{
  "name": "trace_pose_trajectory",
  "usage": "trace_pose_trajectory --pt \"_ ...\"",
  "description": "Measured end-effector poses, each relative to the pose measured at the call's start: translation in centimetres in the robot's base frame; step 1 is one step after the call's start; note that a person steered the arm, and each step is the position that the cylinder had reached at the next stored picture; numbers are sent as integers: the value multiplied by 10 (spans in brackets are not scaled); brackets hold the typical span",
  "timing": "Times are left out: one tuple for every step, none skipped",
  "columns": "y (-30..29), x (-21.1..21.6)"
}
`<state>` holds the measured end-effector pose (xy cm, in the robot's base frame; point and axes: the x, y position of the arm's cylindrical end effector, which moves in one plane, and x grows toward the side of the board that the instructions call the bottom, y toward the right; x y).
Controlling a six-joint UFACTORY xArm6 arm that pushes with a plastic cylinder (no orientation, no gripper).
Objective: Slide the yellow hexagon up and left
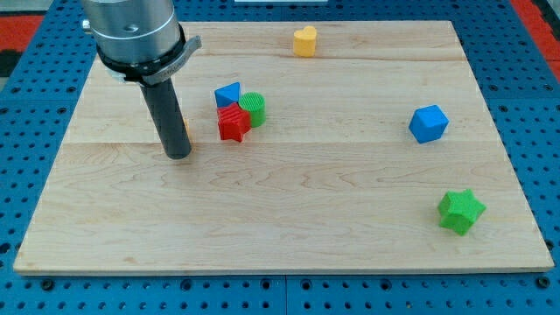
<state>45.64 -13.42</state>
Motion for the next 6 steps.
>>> trace_pose_trajectory --pt "-10 0" --pt "-17 0" --pt "-18 0" --pt "-22 -2" --pt "-25 -3" --pt "-30 -1"
